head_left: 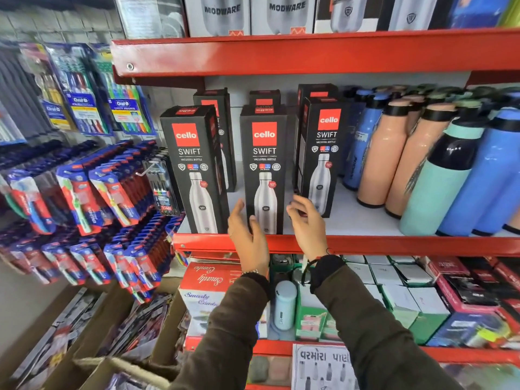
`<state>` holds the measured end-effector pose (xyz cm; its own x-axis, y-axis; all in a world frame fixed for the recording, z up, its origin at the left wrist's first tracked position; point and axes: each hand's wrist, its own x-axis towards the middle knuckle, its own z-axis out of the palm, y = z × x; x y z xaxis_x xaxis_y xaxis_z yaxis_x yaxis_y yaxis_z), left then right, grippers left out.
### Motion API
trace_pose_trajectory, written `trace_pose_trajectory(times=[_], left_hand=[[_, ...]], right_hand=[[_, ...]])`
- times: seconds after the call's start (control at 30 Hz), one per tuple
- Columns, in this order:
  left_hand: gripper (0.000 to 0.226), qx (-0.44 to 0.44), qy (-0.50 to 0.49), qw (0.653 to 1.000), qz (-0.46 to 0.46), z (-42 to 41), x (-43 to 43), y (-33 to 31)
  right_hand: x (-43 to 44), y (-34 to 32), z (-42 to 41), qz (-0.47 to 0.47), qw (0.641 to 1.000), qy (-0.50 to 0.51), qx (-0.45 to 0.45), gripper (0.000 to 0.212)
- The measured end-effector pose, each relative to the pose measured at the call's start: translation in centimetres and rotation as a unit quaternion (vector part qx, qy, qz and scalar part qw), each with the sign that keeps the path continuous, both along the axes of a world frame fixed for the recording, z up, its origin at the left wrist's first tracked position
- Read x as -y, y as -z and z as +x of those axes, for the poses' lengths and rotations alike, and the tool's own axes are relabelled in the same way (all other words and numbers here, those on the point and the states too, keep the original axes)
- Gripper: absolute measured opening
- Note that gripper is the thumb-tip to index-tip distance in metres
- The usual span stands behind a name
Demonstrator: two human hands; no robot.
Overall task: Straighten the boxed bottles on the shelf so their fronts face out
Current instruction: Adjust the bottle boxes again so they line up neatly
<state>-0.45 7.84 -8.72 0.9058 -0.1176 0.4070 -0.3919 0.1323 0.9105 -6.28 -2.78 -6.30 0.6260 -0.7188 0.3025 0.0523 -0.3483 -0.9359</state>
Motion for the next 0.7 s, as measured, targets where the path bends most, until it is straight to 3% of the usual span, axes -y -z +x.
trace_pose_trajectory(times=[0.17,0.37,0.53,0.7], left_hand=[[0.041,0.129,-0.056,0.990,0.001,-2.4,2.0,1.1],[0.042,0.182,0.073,0.979,0.051,-4.3,6.8,-1.2],[0.051,0.105,0.116,0.980,0.126,-2.5,11.5,-3.2],[0.053,-0.077,0.152,0.976,0.134,0.5,14.5,-4.1]], right_hand=[[3.4,0.5,-1.9,-0.003,0.998,0.061,0.034,0.034],[8.7,0.8,-2.5,0.009,0.996,0.085,0.023,0.042],[12.7,0.3,-0.5,0.014,0.999,0.047,-0.008,0.049],[14.9,0.5,1.1,-0.004,0.998,0.025,-0.055,0.053]])
